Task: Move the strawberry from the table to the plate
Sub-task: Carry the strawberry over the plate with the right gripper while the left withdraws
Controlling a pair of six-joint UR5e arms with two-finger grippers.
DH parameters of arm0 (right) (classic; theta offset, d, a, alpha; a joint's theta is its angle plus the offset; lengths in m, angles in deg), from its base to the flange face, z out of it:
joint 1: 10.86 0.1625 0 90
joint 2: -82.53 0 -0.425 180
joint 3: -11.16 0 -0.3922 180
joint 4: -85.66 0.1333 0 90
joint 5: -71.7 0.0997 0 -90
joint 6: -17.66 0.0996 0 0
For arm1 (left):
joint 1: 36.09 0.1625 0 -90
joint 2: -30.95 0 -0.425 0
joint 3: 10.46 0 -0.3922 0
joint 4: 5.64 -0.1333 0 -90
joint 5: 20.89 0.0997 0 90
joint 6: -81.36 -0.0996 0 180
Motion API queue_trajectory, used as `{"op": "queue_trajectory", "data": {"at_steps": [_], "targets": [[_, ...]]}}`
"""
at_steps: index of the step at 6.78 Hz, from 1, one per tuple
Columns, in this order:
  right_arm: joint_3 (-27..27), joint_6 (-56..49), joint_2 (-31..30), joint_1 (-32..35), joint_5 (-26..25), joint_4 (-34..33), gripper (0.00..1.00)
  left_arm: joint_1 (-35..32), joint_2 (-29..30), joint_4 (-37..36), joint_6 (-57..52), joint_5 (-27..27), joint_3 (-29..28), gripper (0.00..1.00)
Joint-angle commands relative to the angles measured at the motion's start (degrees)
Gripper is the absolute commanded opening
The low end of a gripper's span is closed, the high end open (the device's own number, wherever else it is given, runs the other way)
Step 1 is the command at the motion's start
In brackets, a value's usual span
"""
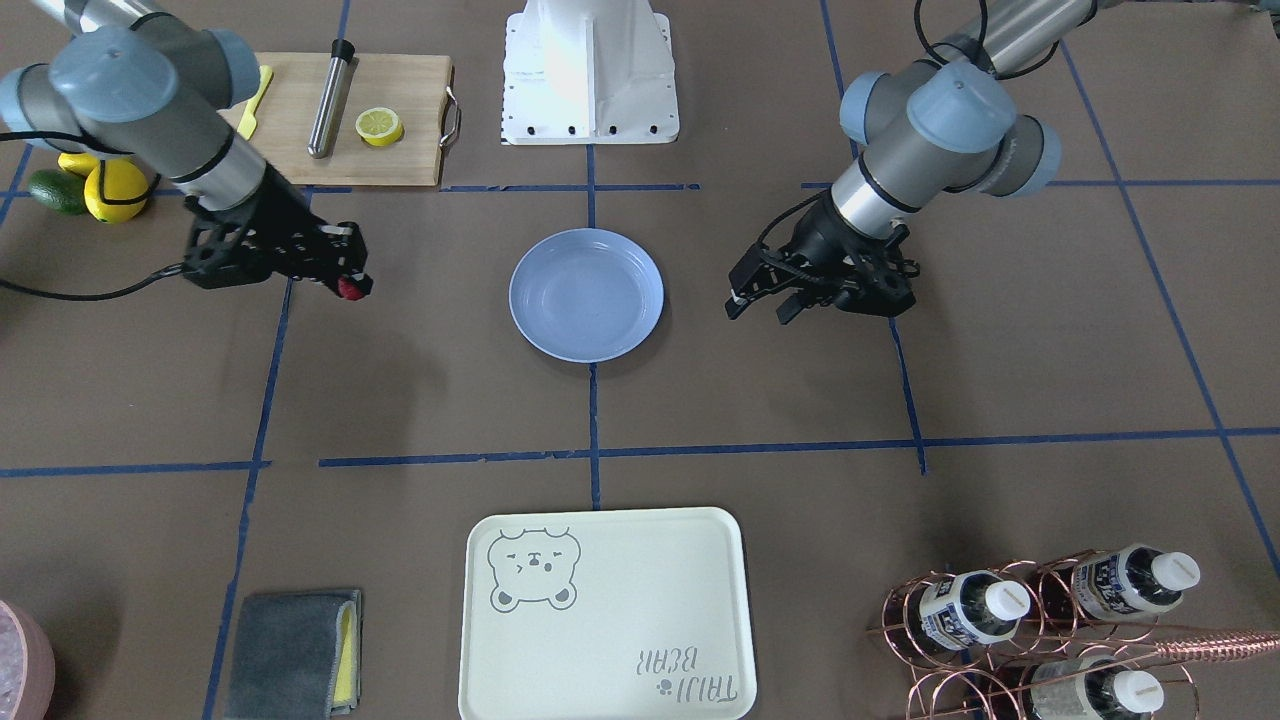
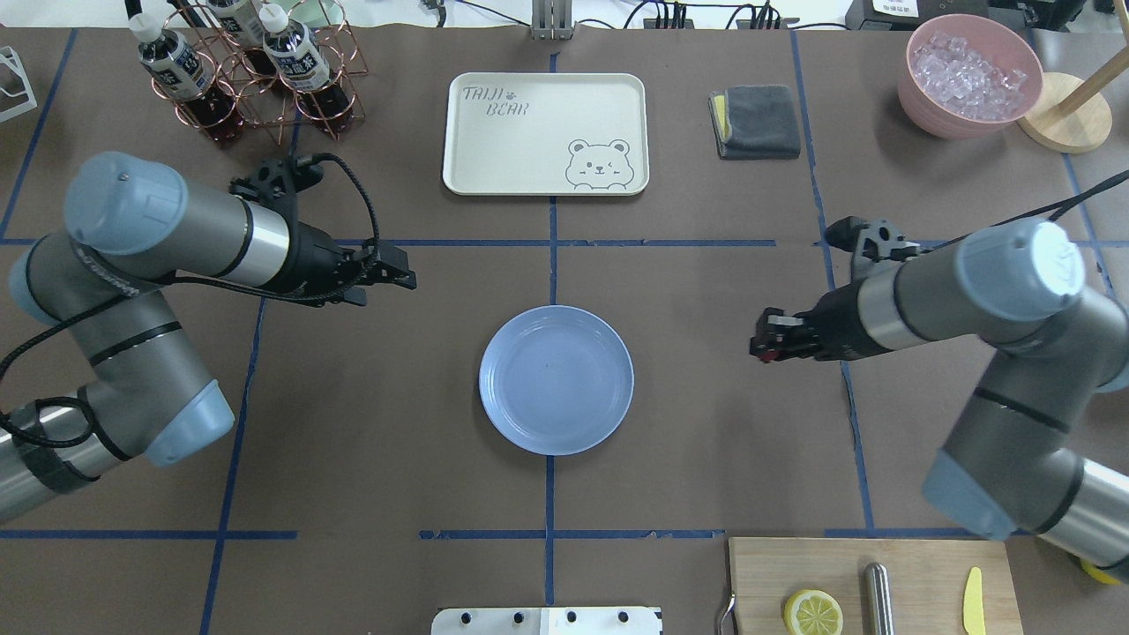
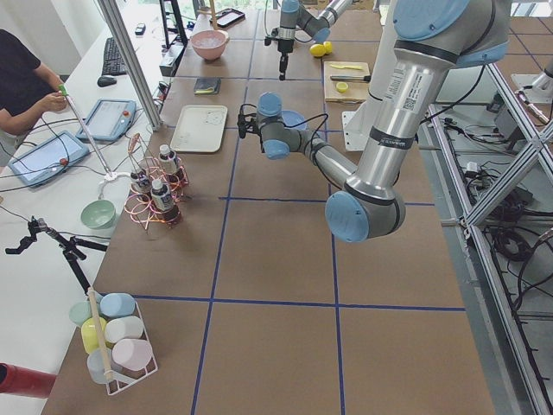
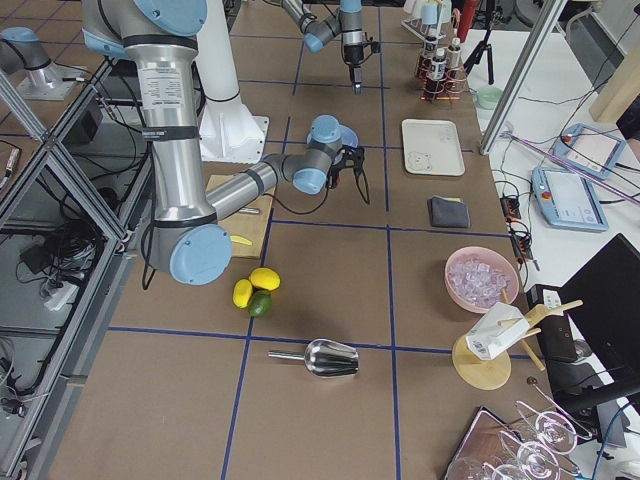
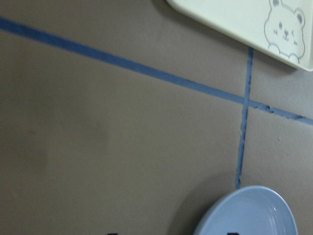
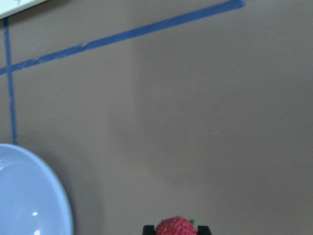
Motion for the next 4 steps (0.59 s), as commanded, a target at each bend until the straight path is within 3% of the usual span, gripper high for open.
{"op": "queue_trajectory", "data": {"at_steps": [1, 3, 4], "targets": [[2.22, 4.66, 18.94, -9.15, -9.57, -20.96, 0.00, -5.04, -6.74, 0.05, -7.97, -0.12, 3.77, 0.81], [12.57, 5.19, 28.66, -9.71, -10.57, -22.12, 0.00, -11.19, -13.50, -0.03, -19.10, -4.49, 6.41, 0.88], [14.88, 5.19, 30.00, -9.71, -10.92, -22.30, 0.00, -14.01, -15.88, -0.03, -23.08, -5.04, 6.86, 0.88]]}}
